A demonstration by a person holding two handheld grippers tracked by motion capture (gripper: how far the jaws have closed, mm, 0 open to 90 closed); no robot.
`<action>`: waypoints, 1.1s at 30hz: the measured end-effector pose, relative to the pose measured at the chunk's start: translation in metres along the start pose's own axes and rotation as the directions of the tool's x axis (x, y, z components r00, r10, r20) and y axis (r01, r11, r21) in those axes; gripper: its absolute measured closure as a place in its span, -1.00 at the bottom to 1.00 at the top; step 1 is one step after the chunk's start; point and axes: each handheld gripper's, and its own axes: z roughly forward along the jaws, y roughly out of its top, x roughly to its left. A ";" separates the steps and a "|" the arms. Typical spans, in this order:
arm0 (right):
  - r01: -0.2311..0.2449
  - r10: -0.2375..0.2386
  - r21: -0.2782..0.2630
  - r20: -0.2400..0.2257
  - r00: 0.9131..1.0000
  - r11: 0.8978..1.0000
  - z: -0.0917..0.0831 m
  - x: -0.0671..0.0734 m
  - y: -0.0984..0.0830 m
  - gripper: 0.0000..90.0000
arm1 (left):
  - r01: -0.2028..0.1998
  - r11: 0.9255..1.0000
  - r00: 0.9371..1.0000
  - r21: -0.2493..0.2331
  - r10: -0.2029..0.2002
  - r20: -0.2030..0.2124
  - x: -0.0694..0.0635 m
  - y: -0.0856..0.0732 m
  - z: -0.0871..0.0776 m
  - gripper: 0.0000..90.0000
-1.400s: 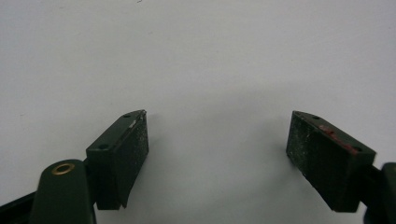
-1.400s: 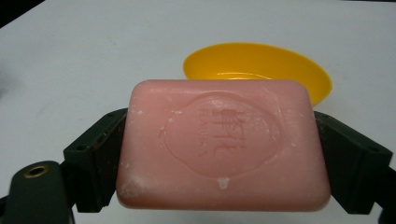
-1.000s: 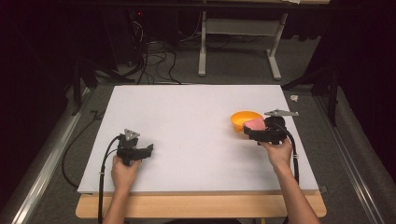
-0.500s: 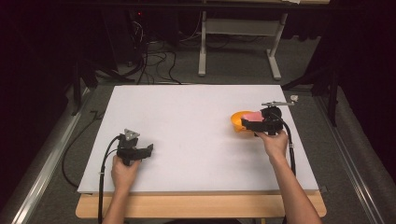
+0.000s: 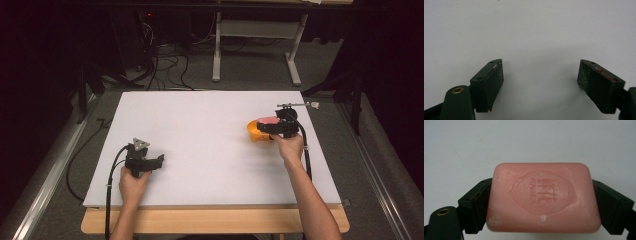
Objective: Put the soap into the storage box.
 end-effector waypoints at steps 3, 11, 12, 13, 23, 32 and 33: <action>-0.005 0.005 0.024 0.011 1.000 1.000 0.006 0.000 0.002 -0.69 | -0.002 1.000 1.000 0.002 0.002 0.000 0.000 0.000 0.000 -0.52; -0.025 0.022 0.073 0.035 0.999 0.997 0.018 0.000 0.008 -0.69 | -0.002 1.000 1.000 0.002 0.002 0.001 0.000 0.000 0.000 -0.52; -0.025 0.022 0.073 0.035 0.999 0.997 0.018 0.000 0.008 -0.69 | -0.002 1.000 1.000 0.001 0.002 0.000 0.000 0.000 0.000 -0.52; -0.025 0.022 0.078 0.037 0.999 0.997 0.019 0.000 0.008 -0.69 | -0.002 1.000 1.000 0.001 0.002 0.000 0.000 0.000 0.000 -0.52; -0.053 0.047 0.111 0.055 0.997 0.992 0.029 -0.002 0.007 -0.70 | -0.002 1.000 1.000 0.001 0.002 0.000 0.000 0.000 0.000 -0.52; -0.073 0.066 0.115 0.068 0.995 0.991 0.035 -0.002 0.006 -0.70 | -0.002 1.000 1.000 0.002 0.002 0.001 0.000 0.000 0.000 -0.52; -0.074 0.066 0.119 0.071 0.995 0.990 0.035 -0.002 0.006 -0.70 | -0.002 1.000 1.000 0.002 0.002 0.001 0.000 0.000 0.000 -0.52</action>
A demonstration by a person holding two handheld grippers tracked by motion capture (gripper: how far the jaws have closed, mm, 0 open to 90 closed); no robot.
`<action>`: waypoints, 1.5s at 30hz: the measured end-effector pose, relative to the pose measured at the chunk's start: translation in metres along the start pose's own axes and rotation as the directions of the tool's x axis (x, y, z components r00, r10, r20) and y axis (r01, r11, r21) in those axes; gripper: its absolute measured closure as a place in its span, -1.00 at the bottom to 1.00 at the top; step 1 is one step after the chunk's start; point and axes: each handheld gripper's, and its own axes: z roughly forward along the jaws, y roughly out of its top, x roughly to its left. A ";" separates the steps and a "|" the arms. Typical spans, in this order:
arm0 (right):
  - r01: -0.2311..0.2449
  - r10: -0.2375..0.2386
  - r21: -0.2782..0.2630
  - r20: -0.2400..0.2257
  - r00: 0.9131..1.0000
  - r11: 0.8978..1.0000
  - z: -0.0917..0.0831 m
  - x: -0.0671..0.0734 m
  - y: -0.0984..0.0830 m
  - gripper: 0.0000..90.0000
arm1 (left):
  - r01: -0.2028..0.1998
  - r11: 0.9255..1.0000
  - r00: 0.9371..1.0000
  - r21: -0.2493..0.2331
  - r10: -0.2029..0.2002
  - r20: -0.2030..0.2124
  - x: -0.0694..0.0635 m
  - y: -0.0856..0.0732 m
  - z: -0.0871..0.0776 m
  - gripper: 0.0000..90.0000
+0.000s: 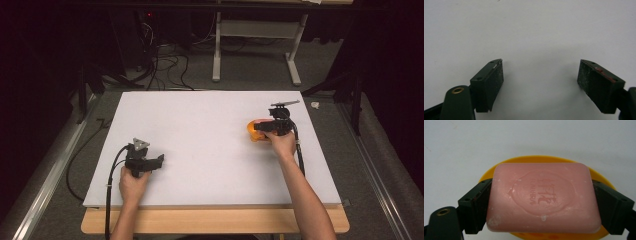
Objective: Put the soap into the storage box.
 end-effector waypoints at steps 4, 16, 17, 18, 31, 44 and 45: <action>-0.004 0.004 0.006 0.005 1.000 1.000 0.003 0.001 0.000 -0.70 | 0.000 1.000 1.000 0.000 0.000 0.000 0.000 0.000 0.000 -0.52; -0.025 0.025 0.010 0.007 1.000 1.000 0.007 0.002 0.000 -0.70 | 0.000 1.000 1.000 0.000 0.000 0.000 0.000 0.000 0.000 -0.52; -0.028 0.028 0.013 0.005 1.000 1.000 0.007 0.001 0.000 -0.70 | 0.000 1.000 1.000 0.000 0.000 0.000 0.000 0.000 0.000 -0.52; -0.031 0.031 0.013 0.003 1.000 0.999 0.007 0.001 0.000 -0.70 | 0.000 1.000 1.000 0.000 0.000 0.000 0.000 0.000 0.000 -0.52; -0.032 0.032 -0.008 -0.001 0.999 0.999 0.004 0.002 -0.001 -0.71 | 0.000 1.000 1.000 0.000 0.000 0.000 0.000 0.000 0.000 -0.52; -0.017 0.017 -0.060 -0.001 1.000 0.998 -0.012 0.002 0.000 -0.70 | 0.002 1.000 1.000 -0.002 -0.002 0.000 0.000 0.000 0.000 -0.52; -0.017 0.017 -0.060 -0.001 1.000 0.998 -0.012 0.002 0.000 -0.70 | 0.002 1.000 1.000 -0.002 -0.002 0.000 0.000 0.000 0.000 -0.52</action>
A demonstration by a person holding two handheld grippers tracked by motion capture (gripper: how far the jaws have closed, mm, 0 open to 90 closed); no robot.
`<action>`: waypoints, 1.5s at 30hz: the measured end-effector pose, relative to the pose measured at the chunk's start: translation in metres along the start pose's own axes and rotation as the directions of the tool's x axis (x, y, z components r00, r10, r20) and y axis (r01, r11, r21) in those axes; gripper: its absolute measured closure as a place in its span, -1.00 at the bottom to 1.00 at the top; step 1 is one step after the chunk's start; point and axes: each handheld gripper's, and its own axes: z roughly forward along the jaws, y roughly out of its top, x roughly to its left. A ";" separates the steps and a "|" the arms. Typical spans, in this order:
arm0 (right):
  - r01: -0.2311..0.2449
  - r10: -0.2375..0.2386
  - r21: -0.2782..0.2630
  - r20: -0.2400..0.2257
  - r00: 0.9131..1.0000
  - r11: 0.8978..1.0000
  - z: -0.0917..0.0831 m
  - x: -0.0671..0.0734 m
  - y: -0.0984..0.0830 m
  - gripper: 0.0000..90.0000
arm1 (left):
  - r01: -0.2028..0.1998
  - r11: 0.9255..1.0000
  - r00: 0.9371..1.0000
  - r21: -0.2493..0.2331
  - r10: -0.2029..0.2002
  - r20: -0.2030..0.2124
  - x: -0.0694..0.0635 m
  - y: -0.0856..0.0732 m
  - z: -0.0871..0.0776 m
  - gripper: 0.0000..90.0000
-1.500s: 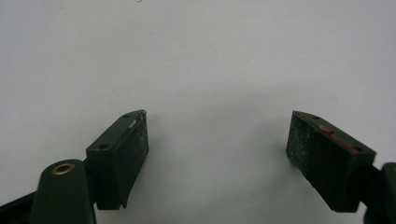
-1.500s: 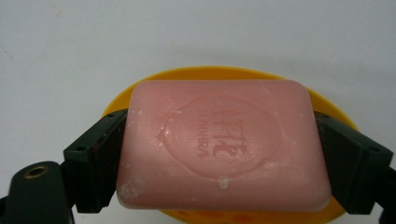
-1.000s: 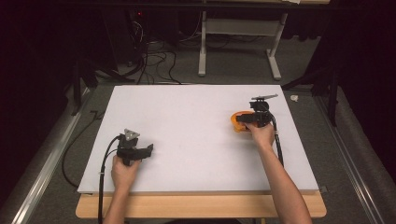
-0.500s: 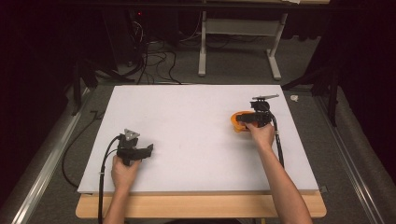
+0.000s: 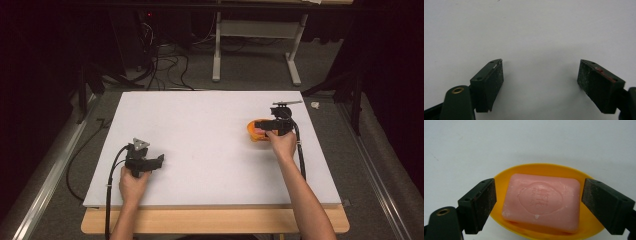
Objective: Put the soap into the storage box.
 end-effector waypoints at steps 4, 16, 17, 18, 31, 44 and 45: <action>0.010 -0.010 -0.014 -0.007 1.000 1.000 -0.006 0.001 0.000 -0.70 | 0.000 1.000 1.000 -0.001 0.000 0.000 0.000 0.000 0.000 -0.52; 0.081 -0.088 -0.102 -0.060 0.994 0.991 -0.037 0.011 -0.012 -0.62 | 0.000 1.000 1.000 0.000 0.000 0.000 0.000 0.000 0.000 -0.52; 0.085 -0.092 -0.104 -0.062 0.994 0.991 -0.039 0.011 -0.013 -0.62 | 0.000 1.000 1.000 0.000 0.000 0.000 0.000 0.000 0.000 -0.52; 0.090 -0.097 -0.104 -0.063 0.993 0.991 -0.041 0.011 -0.014 -0.62 | 0.000 1.000 1.000 0.000 0.000 0.000 0.000 0.000 0.000 -0.52; 0.156 -0.174 -0.182 -0.086 0.981 0.971 -0.061 0.006 -0.046 -0.52 | 0.000 1.000 1.000 0.000 0.000 0.000 0.000 0.000 0.000 -0.52; 0.178 -0.217 -0.233 -0.154 0.964 0.956 -0.069 0.002 -0.078 -0.47 | 0.000 1.000 1.000 0.000 0.000 0.000 0.000 0.000 0.000 -0.52; 0.184 -0.224 -0.239 -0.154 0.962 0.953 -0.069 0.001 -0.080 -0.47 | 0.000 1.000 1.000 0.000 0.000 -0.001 0.000 0.000 0.000 -0.52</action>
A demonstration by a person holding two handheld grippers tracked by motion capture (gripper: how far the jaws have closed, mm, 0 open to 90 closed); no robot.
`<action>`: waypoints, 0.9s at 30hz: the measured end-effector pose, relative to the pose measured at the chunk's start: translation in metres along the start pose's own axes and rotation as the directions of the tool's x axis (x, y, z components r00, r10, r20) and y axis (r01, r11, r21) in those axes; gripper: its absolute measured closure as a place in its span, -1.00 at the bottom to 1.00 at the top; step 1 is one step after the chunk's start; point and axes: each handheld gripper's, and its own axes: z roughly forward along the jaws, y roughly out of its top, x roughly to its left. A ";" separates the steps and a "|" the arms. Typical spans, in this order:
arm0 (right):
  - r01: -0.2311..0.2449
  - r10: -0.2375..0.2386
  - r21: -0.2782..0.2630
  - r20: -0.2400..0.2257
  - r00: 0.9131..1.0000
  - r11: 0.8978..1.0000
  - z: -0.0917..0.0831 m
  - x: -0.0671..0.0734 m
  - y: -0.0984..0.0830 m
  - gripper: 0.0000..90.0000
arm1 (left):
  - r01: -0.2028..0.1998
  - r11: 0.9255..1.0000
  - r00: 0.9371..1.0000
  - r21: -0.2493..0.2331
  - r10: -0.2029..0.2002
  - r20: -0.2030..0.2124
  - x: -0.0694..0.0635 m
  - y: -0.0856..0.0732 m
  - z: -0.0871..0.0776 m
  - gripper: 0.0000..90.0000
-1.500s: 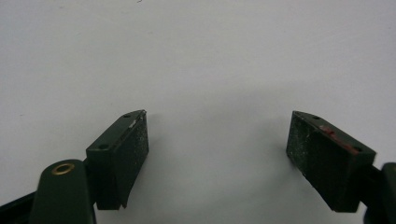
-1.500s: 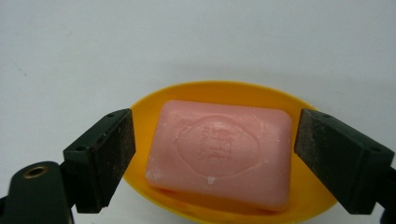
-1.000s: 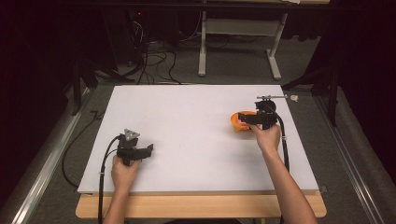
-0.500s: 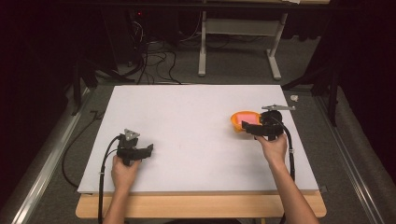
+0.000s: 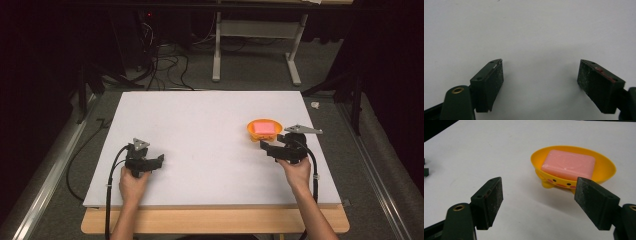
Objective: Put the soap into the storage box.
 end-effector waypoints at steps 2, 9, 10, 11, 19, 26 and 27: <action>-0.004 0.004 -0.001 -0.009 1.000 1.000 -0.001 0.001 -0.004 -0.47 | 0.000 1.000 1.000 0.000 0.000 0.000 0.000 0.000 0.000 -0.52; 0.001 -0.001 -0.006 0.005 1.000 1.000 -0.001 0.000 -0.022 -0.46 | 0.000 1.000 1.000 0.000 0.000 0.000 0.000 0.000 0.000 -0.52; 0.002 -0.002 -0.007 0.006 1.000 1.000 -0.001 0.000 -0.024 -0.46 | 0.000 1.000 1.000 0.000 0.000 0.000 0.000 0.000 0.000 -0.52; 0.001 -0.001 -0.005 0.008 1.000 1.000 -0.001 -0.001 -0.026 -0.45 | 0.000 1.000 1.000 0.000 0.000 0.000 0.000 0.000 0.000 -0.52; 0.002 -0.003 0.019 0.045 0.999 1.000 0.003 -0.006 -0.042 -0.45 | 0.000 1.000 1.000 0.000 0.000 0.000 0.000 0.000 0.000 -0.52; 0.009 -0.013 0.041 0.079 0.997 0.999 0.005 -0.011 -0.051 -0.45 | 0.000 1.000 1.000 0.000 0.000 0.000 0.000 0.000 0.000 -0.52; 0.008 -0.012 0.046 0.083 0.997 0.999 0.005 -0.012 -0.052 -0.45 | 0.000 1.000 1.000 0.000 0.000 0.000 0.000 0.000 0.000 -0.52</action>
